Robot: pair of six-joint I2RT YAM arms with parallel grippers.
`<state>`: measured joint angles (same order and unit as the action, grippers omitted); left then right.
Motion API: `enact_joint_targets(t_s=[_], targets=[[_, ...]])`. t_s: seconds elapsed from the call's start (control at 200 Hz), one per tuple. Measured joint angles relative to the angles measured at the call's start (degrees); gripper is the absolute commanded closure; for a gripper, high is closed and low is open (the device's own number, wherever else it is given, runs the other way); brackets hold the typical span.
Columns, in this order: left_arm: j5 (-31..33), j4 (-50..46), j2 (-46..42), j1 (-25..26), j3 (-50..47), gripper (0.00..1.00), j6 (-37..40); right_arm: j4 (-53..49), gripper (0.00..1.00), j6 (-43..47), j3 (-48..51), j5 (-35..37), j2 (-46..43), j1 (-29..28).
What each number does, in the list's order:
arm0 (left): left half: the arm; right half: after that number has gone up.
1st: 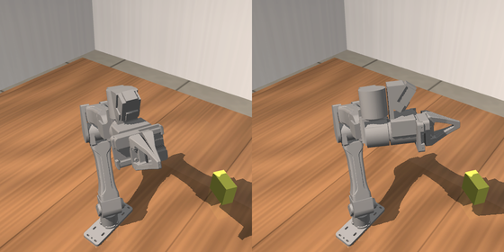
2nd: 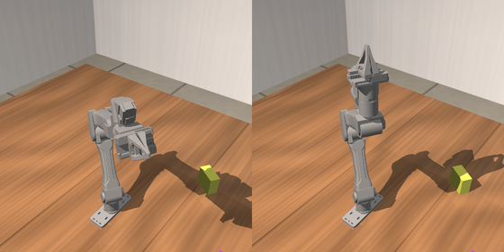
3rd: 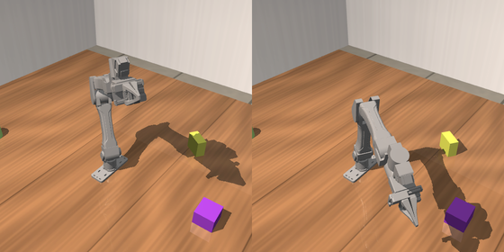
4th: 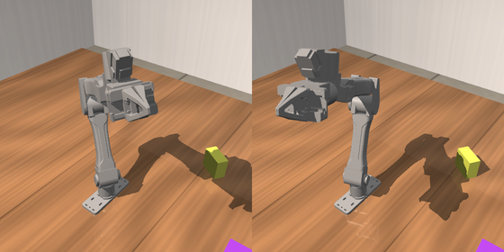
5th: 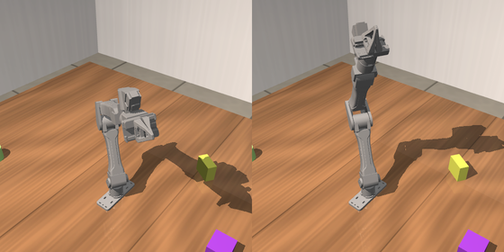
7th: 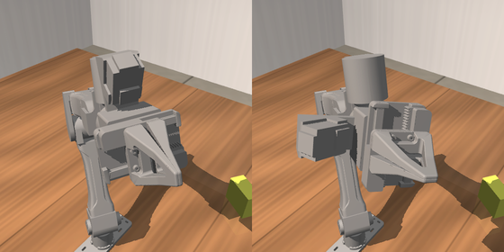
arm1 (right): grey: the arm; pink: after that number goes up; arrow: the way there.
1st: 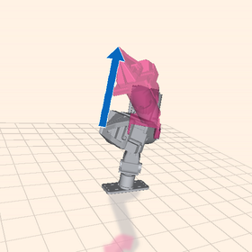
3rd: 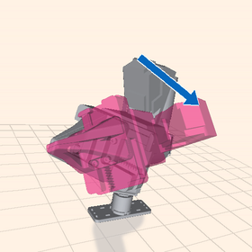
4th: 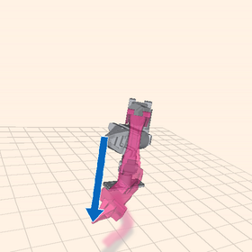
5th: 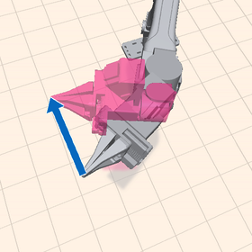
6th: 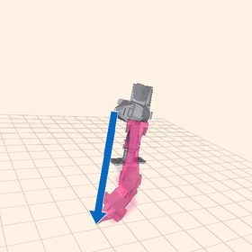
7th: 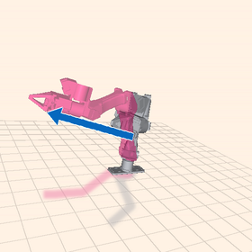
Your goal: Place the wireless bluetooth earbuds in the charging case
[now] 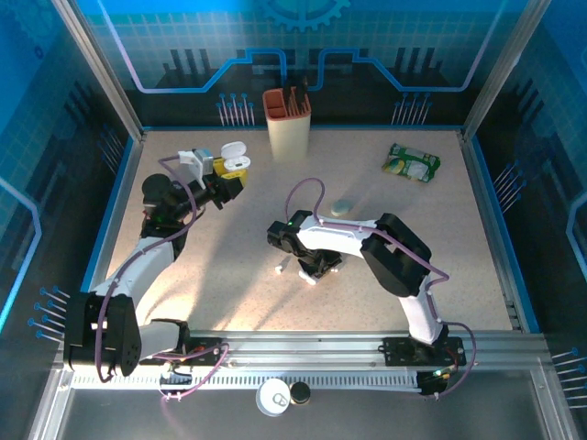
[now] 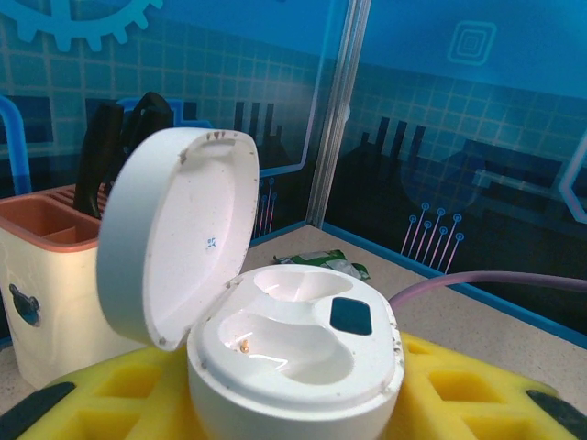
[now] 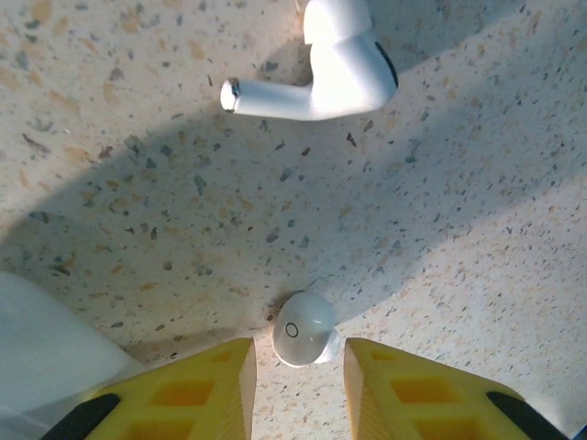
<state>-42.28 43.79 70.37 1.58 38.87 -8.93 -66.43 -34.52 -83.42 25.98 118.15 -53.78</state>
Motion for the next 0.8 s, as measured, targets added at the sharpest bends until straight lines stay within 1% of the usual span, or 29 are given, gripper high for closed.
enact_joint_targets(t_s=[0.59, 0.8], targets=[[-0.1, 0.0, 0.0, 0.0, 0.0, 0.56, 0.0, -1.0, 0.74, 0.0, -0.6, 1.0, 1.6, 0.2], [-0.2, 0.0, 0.0, 0.0, 0.0, 0.56, 0.0, -0.9, 0.72, 0.0, -0.6, 1.0, 2.2, 0.6]])
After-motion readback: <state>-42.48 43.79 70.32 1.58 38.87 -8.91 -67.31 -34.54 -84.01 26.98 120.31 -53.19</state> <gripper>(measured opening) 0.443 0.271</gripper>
